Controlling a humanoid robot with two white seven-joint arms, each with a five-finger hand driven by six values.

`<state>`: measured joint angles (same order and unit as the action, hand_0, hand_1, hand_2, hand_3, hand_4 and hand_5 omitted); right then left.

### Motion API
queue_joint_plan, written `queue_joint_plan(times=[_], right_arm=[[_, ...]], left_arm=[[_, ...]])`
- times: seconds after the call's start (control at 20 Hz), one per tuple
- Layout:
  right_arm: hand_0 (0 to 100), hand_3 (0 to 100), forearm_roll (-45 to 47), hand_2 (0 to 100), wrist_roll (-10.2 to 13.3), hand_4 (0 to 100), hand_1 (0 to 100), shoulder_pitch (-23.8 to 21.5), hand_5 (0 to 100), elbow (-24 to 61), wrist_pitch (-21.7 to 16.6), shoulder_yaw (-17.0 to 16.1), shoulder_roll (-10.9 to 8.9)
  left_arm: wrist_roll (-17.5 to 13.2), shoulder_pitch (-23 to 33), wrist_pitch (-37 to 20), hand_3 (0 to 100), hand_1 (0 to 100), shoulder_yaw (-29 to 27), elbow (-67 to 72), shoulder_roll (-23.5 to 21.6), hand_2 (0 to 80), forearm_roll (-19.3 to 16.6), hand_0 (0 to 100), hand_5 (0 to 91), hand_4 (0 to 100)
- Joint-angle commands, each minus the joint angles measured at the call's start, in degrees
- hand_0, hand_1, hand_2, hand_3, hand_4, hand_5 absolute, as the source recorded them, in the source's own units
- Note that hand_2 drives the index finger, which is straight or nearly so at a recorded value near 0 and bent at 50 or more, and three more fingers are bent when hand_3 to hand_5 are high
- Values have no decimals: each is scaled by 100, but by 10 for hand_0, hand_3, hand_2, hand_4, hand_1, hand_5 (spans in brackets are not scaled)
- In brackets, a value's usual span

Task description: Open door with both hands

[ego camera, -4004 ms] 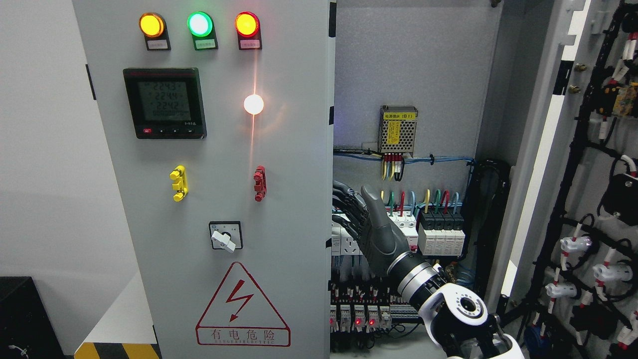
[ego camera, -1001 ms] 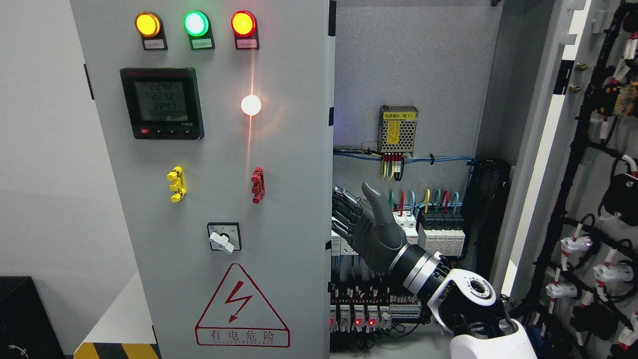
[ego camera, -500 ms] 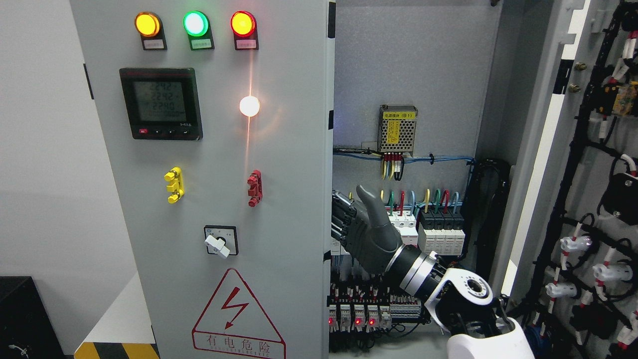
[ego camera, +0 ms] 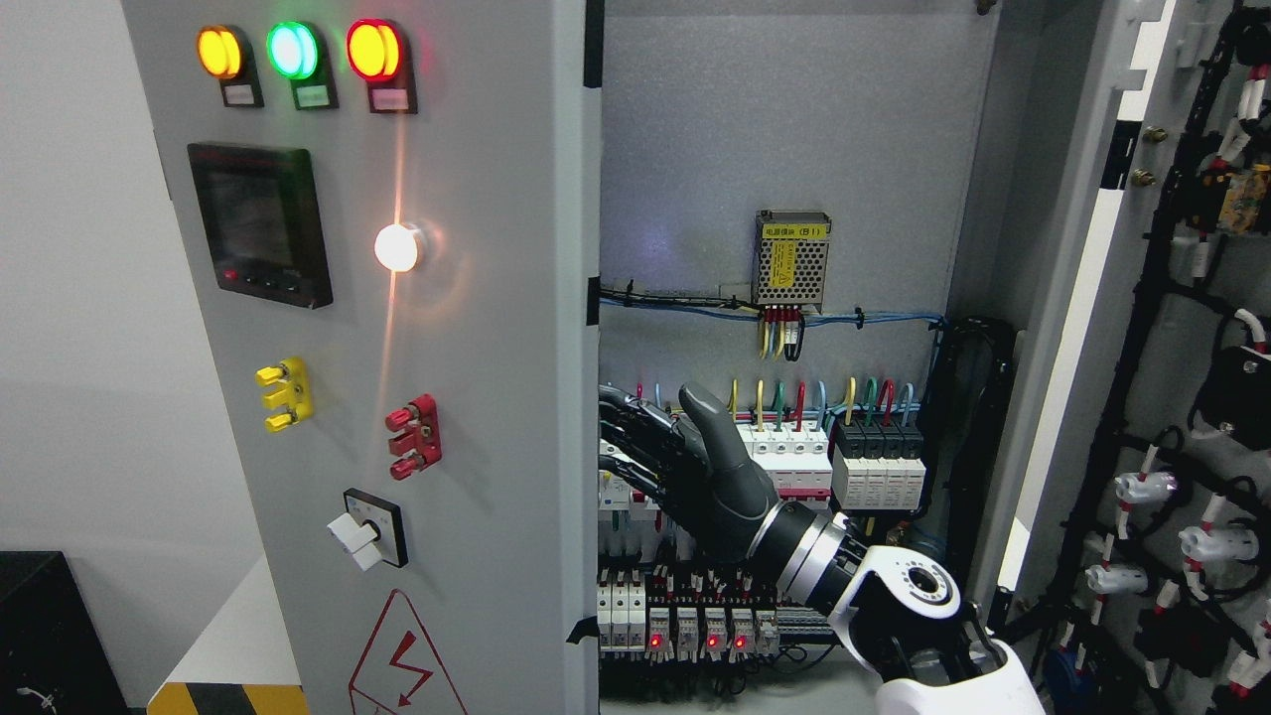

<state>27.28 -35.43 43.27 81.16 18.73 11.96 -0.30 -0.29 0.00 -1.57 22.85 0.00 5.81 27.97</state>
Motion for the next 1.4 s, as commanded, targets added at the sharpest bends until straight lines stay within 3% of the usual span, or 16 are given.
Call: queue_joint_plan(times=[0.0, 0.2, 0.3, 0.5, 0.75, 1.35], right_arm=[[0, 0, 164, 0, 1, 0, 0, -196, 0, 304, -10, -89, -199], [0, 0, 172, 0, -349, 0, 0, -433, 0, 629, -10, -36, -208], [0, 0, 172, 0, -429, 0, 0, -521, 0, 699, -1, 157, -225], [0, 0, 225, 0, -447, 0, 0, -758, 0, 945, -1, 508, -462], [0, 0, 603, 0, -447, 0, 0, -1101, 0, 1138, 34, 1106, -576], [0, 0, 612, 0, -447, 0, 0, -1629, 0, 1675, 43, 1766, -823]], left_arm=[[3, 96, -1, 0, 0, 0, 26, -1, 0, -2, 0, 0, 0], [3, 96, -1, 0, 0, 0, 26, -1, 0, 7, 0, 0, 0], [3, 96, -1, 0, 0, 0, 26, -1, 0, 7, 0, 0, 0], [3, 96, -1, 0, 0, 0, 26, -1, 0, -2, 0, 0, 0], [3, 96, -1, 0, 0, 0, 26, -1, 0, -2, 0, 0, 0], [3, 96, -1, 0, 0, 0, 26, -1, 0, -2, 0, 0, 0]])
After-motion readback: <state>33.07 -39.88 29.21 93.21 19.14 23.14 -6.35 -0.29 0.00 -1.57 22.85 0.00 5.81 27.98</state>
